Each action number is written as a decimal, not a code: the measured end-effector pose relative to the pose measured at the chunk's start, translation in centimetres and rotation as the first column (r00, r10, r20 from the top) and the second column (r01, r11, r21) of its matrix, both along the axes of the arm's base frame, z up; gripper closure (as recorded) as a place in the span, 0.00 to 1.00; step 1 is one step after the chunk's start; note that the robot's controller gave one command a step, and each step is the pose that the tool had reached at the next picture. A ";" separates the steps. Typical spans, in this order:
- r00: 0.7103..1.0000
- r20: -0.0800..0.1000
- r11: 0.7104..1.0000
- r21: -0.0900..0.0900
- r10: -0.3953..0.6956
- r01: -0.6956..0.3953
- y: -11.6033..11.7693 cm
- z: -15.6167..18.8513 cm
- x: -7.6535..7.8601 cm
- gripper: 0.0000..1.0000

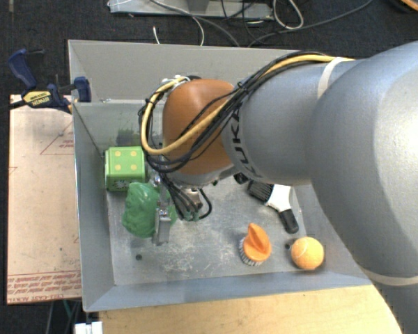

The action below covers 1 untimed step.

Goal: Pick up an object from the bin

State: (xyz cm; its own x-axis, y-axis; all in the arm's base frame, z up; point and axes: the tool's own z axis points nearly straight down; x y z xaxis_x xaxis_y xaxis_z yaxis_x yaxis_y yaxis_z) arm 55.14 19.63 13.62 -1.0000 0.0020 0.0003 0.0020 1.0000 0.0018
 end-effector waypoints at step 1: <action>1.000 0.000 1.000 0.000 0.000 0.000 0.0 0.0 0.0 1.00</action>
Offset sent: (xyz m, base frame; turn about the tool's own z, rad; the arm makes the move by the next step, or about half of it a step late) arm 0.0000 0.0000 0.0000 0.0000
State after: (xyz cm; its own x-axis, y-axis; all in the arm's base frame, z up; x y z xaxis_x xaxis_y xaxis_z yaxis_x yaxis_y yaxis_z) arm 55.14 19.63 13.62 -1.0000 0.0019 0.0003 0.0019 1.0000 0.0018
